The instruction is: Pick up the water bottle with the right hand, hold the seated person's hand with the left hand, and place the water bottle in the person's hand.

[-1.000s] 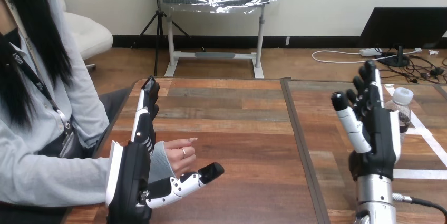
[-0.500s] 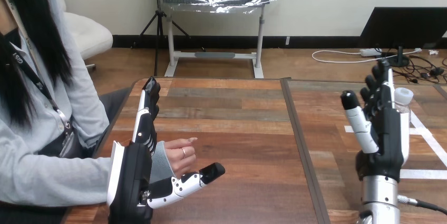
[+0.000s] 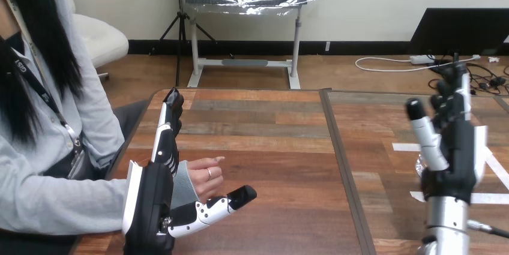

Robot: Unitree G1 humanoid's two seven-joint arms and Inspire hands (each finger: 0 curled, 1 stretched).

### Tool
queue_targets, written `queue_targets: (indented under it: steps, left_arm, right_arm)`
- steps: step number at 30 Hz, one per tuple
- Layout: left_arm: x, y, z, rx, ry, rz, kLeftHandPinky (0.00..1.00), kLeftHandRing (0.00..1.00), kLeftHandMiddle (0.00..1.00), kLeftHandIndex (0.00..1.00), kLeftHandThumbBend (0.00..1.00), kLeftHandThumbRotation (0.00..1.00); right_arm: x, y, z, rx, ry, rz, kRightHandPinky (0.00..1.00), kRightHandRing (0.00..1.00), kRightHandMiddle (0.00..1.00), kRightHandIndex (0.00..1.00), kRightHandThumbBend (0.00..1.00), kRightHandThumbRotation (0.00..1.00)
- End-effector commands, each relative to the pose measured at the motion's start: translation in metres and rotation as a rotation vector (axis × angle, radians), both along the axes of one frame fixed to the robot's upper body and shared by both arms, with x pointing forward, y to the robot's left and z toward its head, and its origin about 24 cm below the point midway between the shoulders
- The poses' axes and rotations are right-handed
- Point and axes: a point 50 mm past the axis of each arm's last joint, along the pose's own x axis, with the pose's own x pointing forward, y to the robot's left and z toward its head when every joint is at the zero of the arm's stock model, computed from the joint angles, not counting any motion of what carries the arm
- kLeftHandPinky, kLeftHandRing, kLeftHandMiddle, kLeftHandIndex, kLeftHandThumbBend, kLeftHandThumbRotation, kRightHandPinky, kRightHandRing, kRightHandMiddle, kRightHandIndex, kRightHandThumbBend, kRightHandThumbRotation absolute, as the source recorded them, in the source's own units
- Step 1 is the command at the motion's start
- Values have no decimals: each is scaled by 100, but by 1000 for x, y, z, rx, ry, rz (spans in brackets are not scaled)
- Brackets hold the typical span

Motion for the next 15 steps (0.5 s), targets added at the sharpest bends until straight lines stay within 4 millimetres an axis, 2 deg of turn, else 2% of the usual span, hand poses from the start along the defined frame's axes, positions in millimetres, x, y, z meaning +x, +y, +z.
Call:
queue_targets:
  steps: [1,15]
  left_arm:
    - [12,-3,12,-7,-71,-17,99,99,99,99,100,28]
    - [11,-2,11,-3,-65,-15,98,99,99,99,100,27]
  right_arm:
    - [20,-8,36,-23,-159,-18,100,100,100,100,100,61]
    - [17,-19,41,-27,-196,-107,100,100,100,100,100,60]
